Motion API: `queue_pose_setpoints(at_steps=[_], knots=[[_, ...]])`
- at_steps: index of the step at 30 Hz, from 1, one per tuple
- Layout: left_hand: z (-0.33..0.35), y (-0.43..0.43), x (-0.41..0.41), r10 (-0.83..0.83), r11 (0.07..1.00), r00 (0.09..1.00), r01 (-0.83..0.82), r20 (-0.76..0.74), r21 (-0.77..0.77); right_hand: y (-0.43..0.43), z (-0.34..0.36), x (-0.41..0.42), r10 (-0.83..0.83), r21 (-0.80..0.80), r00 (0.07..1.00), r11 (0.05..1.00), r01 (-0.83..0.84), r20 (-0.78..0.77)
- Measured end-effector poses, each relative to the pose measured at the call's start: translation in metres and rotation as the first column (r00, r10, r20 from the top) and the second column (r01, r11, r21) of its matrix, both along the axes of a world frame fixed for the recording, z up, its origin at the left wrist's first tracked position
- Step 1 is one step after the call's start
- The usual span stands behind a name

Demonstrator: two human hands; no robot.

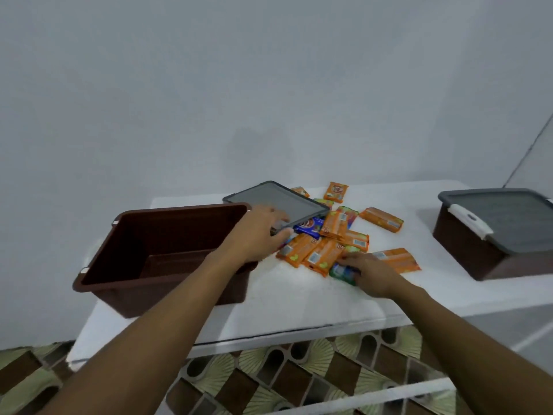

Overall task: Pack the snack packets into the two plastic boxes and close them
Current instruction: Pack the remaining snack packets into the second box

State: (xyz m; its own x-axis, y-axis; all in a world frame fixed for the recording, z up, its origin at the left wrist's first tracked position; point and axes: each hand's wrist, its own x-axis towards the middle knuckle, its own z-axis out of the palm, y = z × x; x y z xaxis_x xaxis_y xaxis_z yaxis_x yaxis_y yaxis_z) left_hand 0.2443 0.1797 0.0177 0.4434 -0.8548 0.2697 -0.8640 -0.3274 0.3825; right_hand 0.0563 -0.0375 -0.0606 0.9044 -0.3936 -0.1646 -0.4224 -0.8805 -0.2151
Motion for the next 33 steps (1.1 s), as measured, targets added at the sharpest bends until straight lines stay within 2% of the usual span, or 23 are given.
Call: queue_pose_setpoints(at_steps=[4,6,8,10,12,17,20,22,23,25,29,31,33], knots=[[-0.016,-0.060,-0.038,-0.035,0.995,0.998,0.039,-0.049,0.094,-0.031,-0.007,-0.018,-0.042,0.094,0.988,0.995,0.028,0.146],[-0.031,-0.084,-0.051,-0.037,0.983,0.996,0.050,-0.075,0.177,-0.055,-0.010,-0.025,-0.038,0.010,0.980,0.999,0.036,0.195],[-0.048,-0.105,-0.061,-0.015,0.966,0.992,0.047,-0.125,0.255,-0.083,-0.013,-0.036,-0.039,-0.038,0.994,0.998,0.043,0.102],[-0.063,-0.122,-0.072,0.023,0.942,0.987,0.031,-0.158,0.334,-0.107,-0.016,-0.049,-0.056,0.011,0.998,0.998,0.056,-0.022],[-0.076,-0.138,-0.083,0.036,0.926,0.992,0.013,-0.121,0.378,-0.121,-0.017,-0.056,-0.012,0.036,0.999,0.999,0.014,-0.043],[-0.092,-0.163,-0.100,0.116,0.914,0.993,-0.114,0.018,0.389,-0.139,-0.018,-0.063,0.095,-0.031,0.995,0.995,-0.095,0.016],[-0.092,-0.173,-0.110,0.162,0.902,0.986,-0.165,0.040,0.400,-0.145,-0.022,-0.068,0.181,-0.027,0.981,0.983,-0.180,0.070],[-0.083,-0.177,-0.111,0.155,0.914,0.987,-0.156,0.033,0.375,-0.146,-0.017,-0.069,0.167,0.011,0.978,0.985,-0.170,0.122],[-0.078,-0.177,-0.109,0.160,0.921,0.987,-0.146,-0.011,0.361,-0.147,-0.014,-0.069,0.126,0.041,0.981,0.990,-0.133,0.145],[-0.068,-0.175,-0.101,0.211,0.929,0.959,-0.137,-0.189,0.344,-0.147,-0.010,-0.066,0.050,0.074,0.983,0.995,-0.064,0.178],[-0.051,-0.161,-0.083,0.321,0.931,0.755,-0.139,-0.572,0.339,-0.141,-0.003,-0.058,-0.055,0.265,0.963,0.964,-0.018,0.263],[-0.043,-0.152,-0.078,0.321,0.940,0.671,-0.139,-0.668,0.311,-0.135,0.007,-0.054,-0.151,0.452,0.950,0.892,0.011,0.275],[-0.033,-0.140,-0.072,0.303,0.951,0.617,-0.142,-0.726,0.275,-0.126,0.018,-0.049,-0.235,0.638,0.940,0.770,0.025,0.247]])
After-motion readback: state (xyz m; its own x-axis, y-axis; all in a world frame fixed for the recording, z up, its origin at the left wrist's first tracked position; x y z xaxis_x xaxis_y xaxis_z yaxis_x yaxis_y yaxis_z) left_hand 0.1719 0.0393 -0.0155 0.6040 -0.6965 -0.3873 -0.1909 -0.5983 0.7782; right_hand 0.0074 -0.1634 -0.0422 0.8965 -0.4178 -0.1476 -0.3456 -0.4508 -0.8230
